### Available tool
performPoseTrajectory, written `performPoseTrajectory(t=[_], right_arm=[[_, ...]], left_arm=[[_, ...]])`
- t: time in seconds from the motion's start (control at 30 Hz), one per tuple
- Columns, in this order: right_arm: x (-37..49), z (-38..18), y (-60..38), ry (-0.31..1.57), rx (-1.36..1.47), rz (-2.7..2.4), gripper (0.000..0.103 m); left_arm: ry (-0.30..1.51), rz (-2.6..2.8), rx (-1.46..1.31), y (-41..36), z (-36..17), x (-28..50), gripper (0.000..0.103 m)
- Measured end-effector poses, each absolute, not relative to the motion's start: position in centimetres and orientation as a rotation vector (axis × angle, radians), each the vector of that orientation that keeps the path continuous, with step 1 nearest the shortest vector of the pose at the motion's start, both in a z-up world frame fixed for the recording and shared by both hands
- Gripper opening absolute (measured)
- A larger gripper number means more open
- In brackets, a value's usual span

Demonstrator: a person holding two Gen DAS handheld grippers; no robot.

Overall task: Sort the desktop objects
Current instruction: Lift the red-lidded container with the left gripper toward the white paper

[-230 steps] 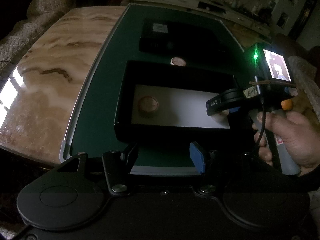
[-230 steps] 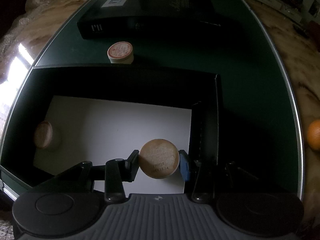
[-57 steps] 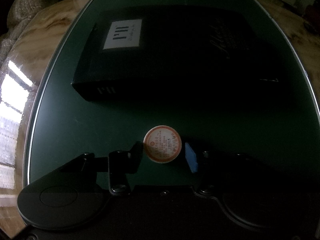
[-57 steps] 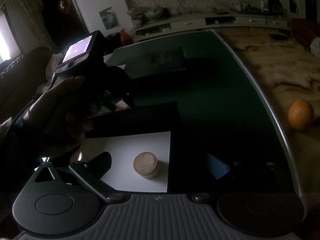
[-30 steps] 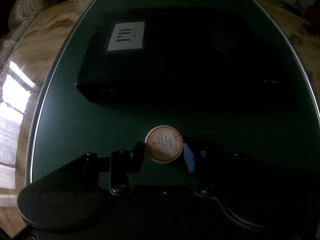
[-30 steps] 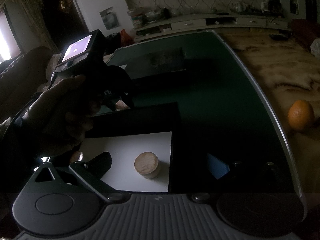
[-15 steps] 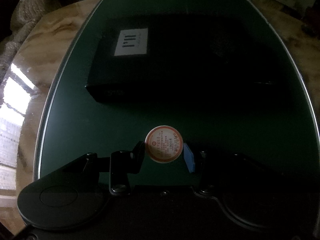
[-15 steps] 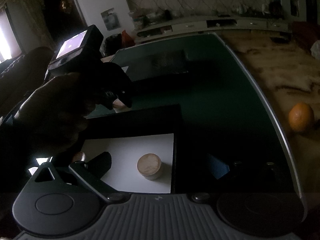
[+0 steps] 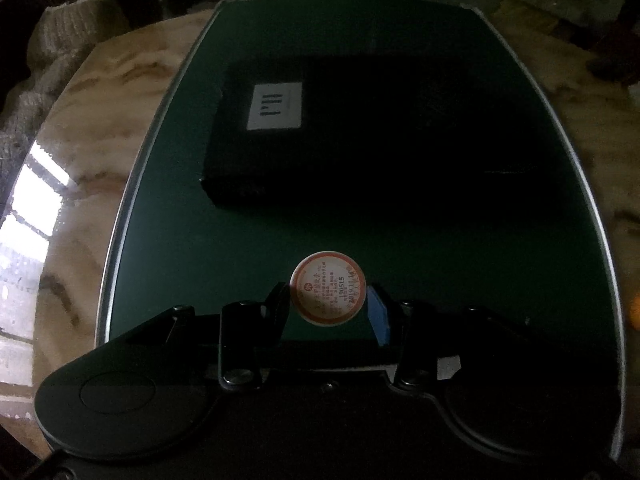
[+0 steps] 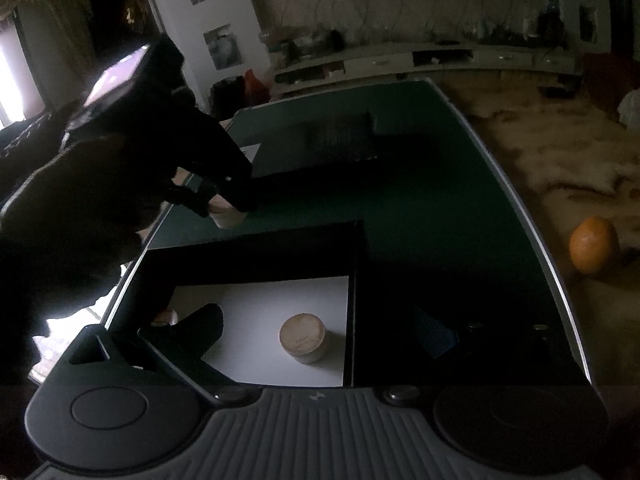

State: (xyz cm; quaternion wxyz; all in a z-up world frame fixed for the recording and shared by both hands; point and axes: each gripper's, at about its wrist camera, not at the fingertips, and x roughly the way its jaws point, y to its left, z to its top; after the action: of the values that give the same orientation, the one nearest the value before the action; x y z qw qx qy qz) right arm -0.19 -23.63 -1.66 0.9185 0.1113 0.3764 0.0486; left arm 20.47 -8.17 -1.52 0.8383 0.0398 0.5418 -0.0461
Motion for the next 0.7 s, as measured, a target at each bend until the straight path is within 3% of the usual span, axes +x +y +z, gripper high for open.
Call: performPoseTrajectory(t=[0.7], right_arm=[[-1.8,-0.4,-24.1,0.738,0.224,0.076,0.103]], left_arm=[[1.145,-0.145,0.099,-8.0,1.8,12.3,0.041]])
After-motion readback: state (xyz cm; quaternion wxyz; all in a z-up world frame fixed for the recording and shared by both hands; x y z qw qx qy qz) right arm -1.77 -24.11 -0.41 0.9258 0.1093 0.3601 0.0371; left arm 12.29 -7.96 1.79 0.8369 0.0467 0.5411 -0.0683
